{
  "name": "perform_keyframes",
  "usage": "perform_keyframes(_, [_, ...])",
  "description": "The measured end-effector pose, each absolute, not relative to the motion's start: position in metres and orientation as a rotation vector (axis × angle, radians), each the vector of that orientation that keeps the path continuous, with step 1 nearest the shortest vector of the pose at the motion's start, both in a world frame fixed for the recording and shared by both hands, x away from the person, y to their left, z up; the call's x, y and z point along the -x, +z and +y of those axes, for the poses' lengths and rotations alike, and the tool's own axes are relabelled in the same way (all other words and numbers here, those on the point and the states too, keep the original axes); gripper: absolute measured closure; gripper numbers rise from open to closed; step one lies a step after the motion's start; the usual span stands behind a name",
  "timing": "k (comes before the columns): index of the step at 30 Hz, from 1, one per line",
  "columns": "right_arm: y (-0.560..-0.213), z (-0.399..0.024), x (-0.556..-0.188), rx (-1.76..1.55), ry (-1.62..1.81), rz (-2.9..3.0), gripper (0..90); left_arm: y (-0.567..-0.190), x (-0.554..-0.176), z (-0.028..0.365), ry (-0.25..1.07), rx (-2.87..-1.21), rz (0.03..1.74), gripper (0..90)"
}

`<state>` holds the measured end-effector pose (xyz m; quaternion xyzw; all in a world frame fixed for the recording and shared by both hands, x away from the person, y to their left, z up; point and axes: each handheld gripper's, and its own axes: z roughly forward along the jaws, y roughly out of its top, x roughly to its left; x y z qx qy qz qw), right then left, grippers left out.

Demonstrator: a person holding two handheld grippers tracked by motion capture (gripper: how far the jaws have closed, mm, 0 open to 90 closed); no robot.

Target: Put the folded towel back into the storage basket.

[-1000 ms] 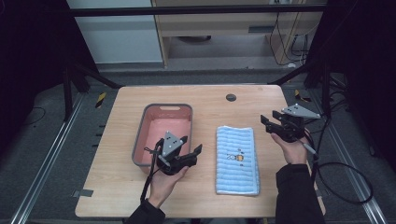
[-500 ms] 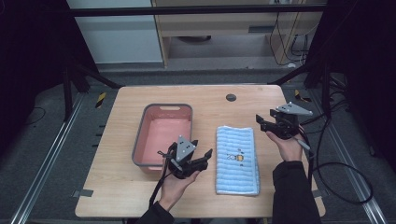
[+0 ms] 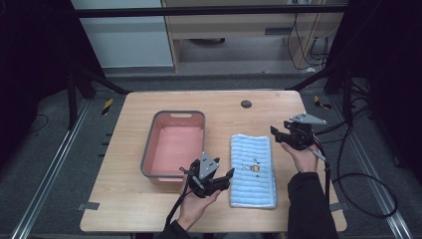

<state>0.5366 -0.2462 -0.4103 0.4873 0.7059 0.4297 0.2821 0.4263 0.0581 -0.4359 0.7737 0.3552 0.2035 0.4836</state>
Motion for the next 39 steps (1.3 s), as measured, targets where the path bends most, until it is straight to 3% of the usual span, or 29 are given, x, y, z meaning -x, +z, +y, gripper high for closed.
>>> perform_keyframes(39, [-0.474, -0.232, -0.556, -1.369, 1.019, 2.044, 49.9, -0.49, -0.434, 0.032, 0.452, -2.061, 0.887, 48.7])
